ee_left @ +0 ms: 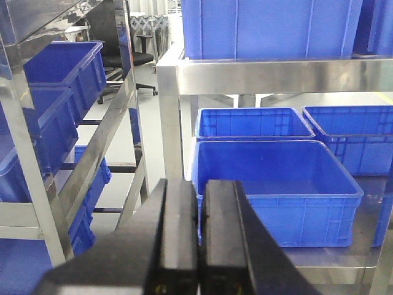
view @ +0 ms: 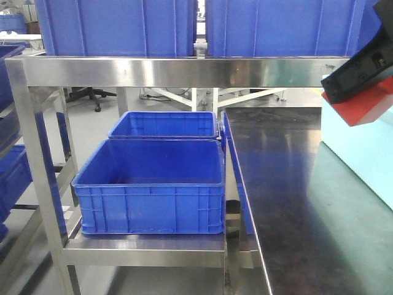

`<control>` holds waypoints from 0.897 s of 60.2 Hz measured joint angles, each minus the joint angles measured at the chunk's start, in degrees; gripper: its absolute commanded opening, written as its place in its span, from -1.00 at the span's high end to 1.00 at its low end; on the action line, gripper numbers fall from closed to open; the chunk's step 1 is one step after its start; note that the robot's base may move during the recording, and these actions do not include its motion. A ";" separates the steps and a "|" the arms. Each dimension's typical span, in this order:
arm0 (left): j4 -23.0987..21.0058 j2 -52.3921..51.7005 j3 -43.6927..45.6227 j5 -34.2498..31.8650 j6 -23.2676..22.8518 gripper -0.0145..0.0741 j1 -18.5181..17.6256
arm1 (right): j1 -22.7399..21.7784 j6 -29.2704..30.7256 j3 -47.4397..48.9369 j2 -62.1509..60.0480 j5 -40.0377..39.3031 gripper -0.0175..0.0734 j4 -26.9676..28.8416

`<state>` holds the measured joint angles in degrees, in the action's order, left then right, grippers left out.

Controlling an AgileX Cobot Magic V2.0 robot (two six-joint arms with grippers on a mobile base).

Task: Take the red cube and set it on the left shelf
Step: 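Drive the base away from the table holding the red cube in the right gripper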

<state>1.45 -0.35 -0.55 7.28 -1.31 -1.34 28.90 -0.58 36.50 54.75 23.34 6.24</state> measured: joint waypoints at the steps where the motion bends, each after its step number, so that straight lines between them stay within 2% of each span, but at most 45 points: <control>1: 0.00 0.00 0.00 0.00 0.00 0.44 0.00 | 0.00 0.00 0.00 0.00 0.00 0.49 0.00; 54: -0.33 0.00 0.00 0.00 0.00 0.44 0.00 | 0.07 0.00 0.00 0.00 0.09 0.49 0.00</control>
<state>1.11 -0.35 -0.55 7.28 -1.31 -1.34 28.97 -0.58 36.50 54.75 23.43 6.24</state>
